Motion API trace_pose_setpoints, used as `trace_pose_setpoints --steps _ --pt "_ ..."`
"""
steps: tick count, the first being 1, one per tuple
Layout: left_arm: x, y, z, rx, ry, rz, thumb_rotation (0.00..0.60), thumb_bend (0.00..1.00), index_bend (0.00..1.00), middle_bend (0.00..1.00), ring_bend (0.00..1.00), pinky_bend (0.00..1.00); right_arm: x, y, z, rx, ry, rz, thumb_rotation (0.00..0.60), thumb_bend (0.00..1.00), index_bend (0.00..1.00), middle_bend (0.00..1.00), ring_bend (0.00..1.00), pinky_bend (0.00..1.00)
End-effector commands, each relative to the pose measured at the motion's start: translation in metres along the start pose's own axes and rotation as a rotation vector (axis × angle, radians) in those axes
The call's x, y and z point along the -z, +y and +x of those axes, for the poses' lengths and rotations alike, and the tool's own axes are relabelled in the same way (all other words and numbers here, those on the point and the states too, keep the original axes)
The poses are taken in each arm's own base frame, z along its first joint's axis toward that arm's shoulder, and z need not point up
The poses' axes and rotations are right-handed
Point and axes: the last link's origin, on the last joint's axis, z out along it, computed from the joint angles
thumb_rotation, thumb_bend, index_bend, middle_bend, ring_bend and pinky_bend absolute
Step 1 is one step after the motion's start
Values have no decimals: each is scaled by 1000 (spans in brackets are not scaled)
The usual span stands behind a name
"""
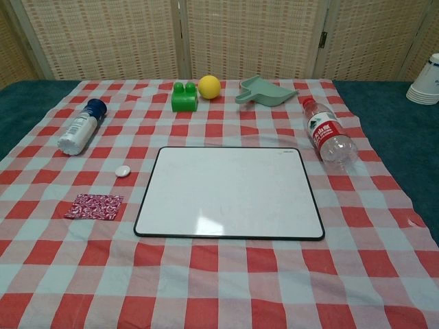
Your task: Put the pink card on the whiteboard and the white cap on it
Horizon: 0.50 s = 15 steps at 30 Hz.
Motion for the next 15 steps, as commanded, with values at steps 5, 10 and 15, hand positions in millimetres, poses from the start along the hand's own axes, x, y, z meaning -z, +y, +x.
trace_pose_setpoints --steps 5,10,15 --pt "-1 3 1 5 7 -4 600 256 0 0 0 56 1 1 0 -4 -1 0 600 211 20 140 1 72" --pt "-2 9 6 -8 20 -30 600 256 0 0 0 55 5 0 4 -9 18 10 600 211 20 140 1 72" --pt "-8 14 9 -12 21 -41 600 257 0 0 0 56 3 1 4 -4 16 4 600 211 20 140 1 72"
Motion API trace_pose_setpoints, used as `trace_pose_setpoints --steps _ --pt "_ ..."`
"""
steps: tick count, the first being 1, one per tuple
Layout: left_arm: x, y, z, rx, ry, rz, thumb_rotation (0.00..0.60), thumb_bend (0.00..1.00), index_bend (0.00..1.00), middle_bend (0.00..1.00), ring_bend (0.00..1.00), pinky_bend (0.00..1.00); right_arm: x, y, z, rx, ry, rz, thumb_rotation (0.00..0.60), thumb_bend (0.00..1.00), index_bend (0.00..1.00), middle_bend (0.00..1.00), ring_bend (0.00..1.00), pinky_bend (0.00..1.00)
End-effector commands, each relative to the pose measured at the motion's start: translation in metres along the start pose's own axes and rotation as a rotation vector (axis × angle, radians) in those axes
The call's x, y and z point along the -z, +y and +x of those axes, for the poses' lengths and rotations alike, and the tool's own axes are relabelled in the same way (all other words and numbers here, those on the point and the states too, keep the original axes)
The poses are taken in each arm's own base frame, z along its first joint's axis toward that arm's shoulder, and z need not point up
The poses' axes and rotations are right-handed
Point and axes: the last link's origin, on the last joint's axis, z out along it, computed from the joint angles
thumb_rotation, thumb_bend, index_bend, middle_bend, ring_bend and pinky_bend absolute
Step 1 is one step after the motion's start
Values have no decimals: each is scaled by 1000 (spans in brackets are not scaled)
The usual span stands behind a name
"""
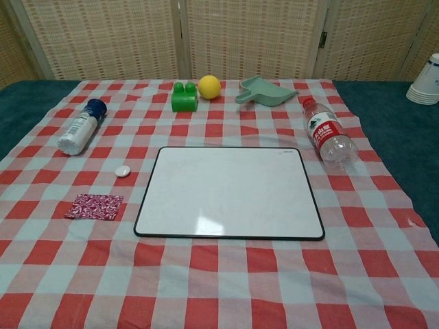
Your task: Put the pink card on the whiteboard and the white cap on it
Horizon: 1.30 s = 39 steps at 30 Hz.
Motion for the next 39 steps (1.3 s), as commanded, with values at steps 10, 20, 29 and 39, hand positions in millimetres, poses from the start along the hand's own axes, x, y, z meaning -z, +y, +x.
trace_pose_setpoints --steps 10,20,29,39 --pt "-29 38 11 -53 11 -99 600 256 0 143 387 545 -7 -1 -9 9 -32 1 600 211 20 140 1 72" --pt "-61 138 0 -159 -109 -150 600 256 85 768 888 866 -4 -2 -5 3 -10 3 600 211 20 140 1 72" --pt "-77 181 -11 -230 -202 -66 600 246 170 945 1000 968 -2 -2 -3 -6 -9 19 600 211 19 140 1 72" --pt "-94 215 -45 -314 -290 -6 600 239 206 986 1000 997 0 0 2 -19 1 21 600 212 20 140 1 72"
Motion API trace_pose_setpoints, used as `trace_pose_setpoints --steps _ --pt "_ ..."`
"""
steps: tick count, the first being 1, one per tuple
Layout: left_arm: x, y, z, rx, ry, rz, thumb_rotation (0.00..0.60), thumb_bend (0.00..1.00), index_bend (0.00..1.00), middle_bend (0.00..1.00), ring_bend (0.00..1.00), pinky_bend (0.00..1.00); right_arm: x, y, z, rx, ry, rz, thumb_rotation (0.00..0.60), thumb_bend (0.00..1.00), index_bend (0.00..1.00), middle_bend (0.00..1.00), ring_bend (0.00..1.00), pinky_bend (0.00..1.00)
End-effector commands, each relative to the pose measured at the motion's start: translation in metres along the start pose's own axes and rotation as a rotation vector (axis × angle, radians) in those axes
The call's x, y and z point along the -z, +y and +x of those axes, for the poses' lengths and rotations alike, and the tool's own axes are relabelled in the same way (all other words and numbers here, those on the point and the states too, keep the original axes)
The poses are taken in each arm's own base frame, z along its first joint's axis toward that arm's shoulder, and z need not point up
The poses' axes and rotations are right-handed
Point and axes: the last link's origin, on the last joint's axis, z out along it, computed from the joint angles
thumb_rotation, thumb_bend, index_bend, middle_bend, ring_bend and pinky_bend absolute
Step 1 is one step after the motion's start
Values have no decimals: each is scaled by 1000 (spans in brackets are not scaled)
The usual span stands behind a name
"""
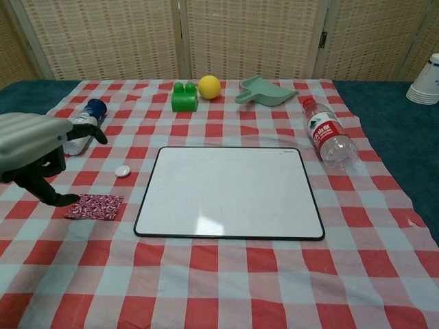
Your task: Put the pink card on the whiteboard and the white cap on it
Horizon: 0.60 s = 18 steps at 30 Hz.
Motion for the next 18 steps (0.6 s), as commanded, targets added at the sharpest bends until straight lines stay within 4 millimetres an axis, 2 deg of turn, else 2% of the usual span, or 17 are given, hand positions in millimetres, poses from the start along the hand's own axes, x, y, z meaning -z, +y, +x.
trace_pose_setpoints --steps 1,9,18 --pt "-16 24 -10 -23 -56 39 600 241 212 987 1000 998 1 1 2 -4 3 0 600 212 20 140 1 72" --pt "-27 29 -28 -49 -75 61 600 248 255 1000 1000 1000 2 3 5 -16 7 3 600 211 20 140 1 72" --pt "-28 22 -31 -92 -102 62 600 241 258 1000 1000 1000 1 2 4 -12 6 3 600 212 20 140 1 72"
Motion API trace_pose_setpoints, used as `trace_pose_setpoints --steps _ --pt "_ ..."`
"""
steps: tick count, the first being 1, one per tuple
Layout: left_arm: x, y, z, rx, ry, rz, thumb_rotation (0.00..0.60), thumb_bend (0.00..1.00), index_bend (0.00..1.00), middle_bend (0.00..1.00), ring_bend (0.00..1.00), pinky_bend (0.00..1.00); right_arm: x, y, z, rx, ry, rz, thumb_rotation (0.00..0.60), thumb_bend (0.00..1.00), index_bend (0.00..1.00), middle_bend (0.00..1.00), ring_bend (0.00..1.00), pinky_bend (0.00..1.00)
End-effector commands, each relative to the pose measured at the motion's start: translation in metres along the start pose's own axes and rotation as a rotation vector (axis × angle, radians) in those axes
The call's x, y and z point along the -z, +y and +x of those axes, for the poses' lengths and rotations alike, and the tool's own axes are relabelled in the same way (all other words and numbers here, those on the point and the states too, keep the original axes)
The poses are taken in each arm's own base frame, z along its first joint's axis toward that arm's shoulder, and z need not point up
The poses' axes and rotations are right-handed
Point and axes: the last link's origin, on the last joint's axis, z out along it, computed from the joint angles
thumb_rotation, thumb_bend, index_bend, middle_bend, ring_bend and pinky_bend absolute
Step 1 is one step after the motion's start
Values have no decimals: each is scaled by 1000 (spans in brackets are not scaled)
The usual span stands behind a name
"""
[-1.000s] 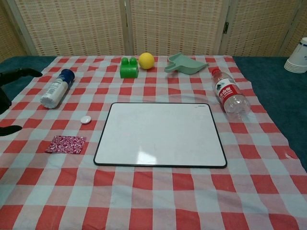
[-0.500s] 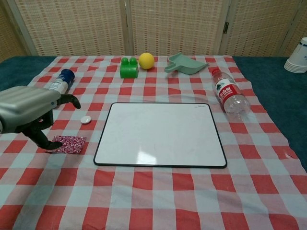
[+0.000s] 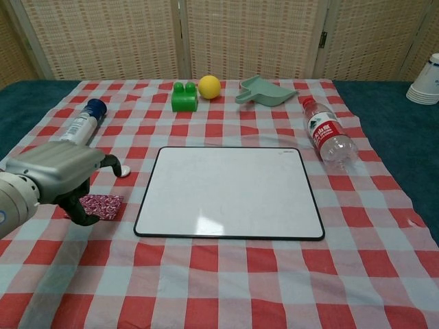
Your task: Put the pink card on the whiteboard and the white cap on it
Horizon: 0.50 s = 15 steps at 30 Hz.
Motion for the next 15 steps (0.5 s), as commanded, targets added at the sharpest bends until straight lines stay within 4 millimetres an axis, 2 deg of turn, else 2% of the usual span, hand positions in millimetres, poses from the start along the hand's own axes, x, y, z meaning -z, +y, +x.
trace_pose_setpoints --steps 1,15 --pt "-1 -2 0 -28 -9 -5 600 240 258 1000 1000 1000 0 0 0 1 -1 0 600 212 20 140 1 72" --pt "-11 -7 -9 -62 -38 3 600 240 320 1000 1000 1000 0 -1 -1 3 -1 -1 600 211 20 140 1 72"
